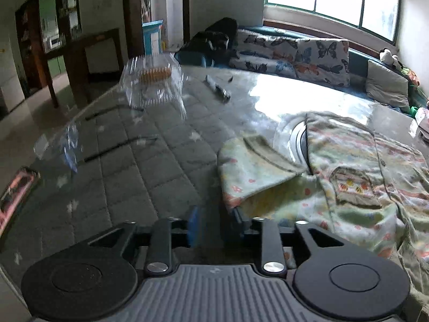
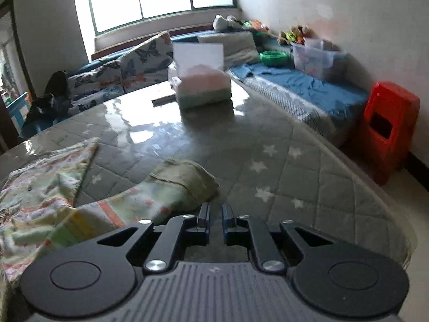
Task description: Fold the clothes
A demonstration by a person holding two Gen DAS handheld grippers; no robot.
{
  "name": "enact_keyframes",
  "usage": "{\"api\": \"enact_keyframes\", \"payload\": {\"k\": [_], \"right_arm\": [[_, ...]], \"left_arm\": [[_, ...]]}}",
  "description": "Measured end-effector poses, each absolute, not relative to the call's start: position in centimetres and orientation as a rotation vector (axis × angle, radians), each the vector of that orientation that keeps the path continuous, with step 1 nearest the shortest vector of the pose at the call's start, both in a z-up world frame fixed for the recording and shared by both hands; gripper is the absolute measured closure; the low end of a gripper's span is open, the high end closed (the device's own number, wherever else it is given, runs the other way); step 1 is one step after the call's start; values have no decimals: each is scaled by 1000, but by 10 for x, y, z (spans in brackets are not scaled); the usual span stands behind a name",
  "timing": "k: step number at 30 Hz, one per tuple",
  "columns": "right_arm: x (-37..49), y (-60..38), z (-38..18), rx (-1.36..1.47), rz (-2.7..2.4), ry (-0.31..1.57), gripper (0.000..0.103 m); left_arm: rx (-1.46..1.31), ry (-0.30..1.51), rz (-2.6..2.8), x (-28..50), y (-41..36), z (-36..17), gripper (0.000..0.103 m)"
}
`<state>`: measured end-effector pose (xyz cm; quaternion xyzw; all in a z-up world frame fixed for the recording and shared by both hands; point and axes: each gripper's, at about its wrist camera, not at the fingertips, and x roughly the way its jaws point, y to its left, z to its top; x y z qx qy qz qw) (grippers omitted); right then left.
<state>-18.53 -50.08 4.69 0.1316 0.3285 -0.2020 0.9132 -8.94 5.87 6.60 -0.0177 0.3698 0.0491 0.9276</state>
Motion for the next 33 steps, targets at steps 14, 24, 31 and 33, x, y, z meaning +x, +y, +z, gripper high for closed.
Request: {"api": "enact_keyframes", "payload": {"k": [14,24,31,33], "right_arm": [[-97,-386,43,-8,-151,754,42],[-157,-425,30,-1,-423,835,31],[-203,-467,21,169,-599,814,32],[-211,-471,26,195,-603,785,32]], "left_arm": [[-12,704,-3,-74,22,80,45],[35,749,-145,-53,-25,57,45],[67,793,-156,-47,-33,39,45],[70,793,-157,-48,-33,40,45]]}}
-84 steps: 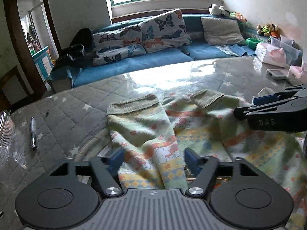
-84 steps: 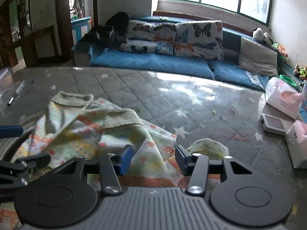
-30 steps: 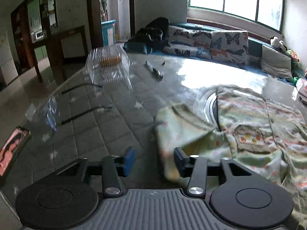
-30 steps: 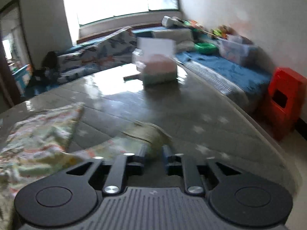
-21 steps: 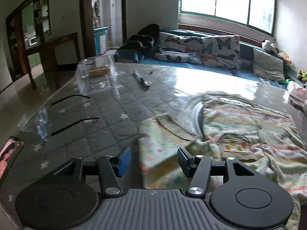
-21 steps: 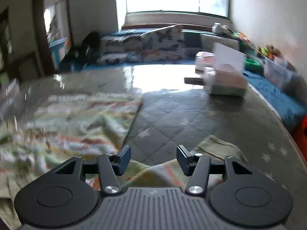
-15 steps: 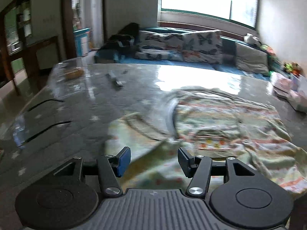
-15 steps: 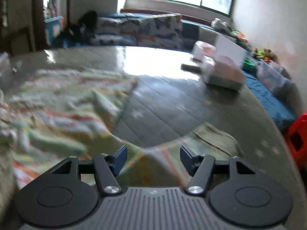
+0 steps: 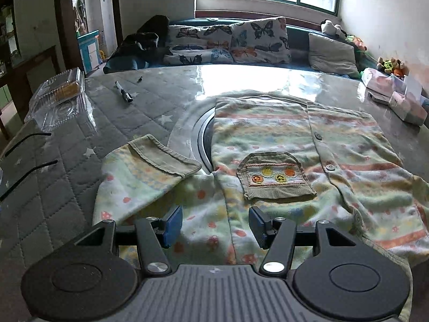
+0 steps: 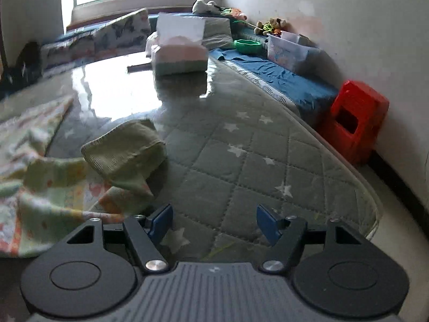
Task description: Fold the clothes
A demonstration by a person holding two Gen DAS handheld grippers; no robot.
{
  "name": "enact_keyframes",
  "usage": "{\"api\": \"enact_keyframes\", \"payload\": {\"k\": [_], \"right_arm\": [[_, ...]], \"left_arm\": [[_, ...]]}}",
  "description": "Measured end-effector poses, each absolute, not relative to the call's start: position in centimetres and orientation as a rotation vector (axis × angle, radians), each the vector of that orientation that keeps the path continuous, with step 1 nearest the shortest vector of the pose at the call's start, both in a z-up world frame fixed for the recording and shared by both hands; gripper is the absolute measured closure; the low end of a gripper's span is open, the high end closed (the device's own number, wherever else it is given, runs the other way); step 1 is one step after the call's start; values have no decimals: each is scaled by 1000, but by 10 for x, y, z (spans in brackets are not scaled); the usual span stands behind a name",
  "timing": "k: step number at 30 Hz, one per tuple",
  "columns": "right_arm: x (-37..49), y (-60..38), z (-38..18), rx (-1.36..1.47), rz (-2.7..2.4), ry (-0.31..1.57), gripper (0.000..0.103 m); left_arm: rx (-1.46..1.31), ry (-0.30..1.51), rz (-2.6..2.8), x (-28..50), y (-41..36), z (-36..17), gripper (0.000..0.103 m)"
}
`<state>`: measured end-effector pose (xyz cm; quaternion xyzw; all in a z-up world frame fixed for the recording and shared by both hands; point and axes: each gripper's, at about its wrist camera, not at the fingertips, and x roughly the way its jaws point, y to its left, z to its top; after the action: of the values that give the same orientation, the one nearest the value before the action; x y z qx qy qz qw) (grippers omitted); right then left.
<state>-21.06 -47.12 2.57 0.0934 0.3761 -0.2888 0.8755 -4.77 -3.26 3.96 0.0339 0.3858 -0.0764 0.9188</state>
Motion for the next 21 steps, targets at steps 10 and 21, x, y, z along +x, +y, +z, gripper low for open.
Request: {"api": "enact_keyframes", "payload": {"k": [10,21], "right_arm": [[-190,-435,39,78,-401,740,29],[-174,-457,20,52,-522,740,27]], "left_arm": [[74,783,-187,-49,-49,45,43],[95,794,-192,-51,-54,43,42]]}}
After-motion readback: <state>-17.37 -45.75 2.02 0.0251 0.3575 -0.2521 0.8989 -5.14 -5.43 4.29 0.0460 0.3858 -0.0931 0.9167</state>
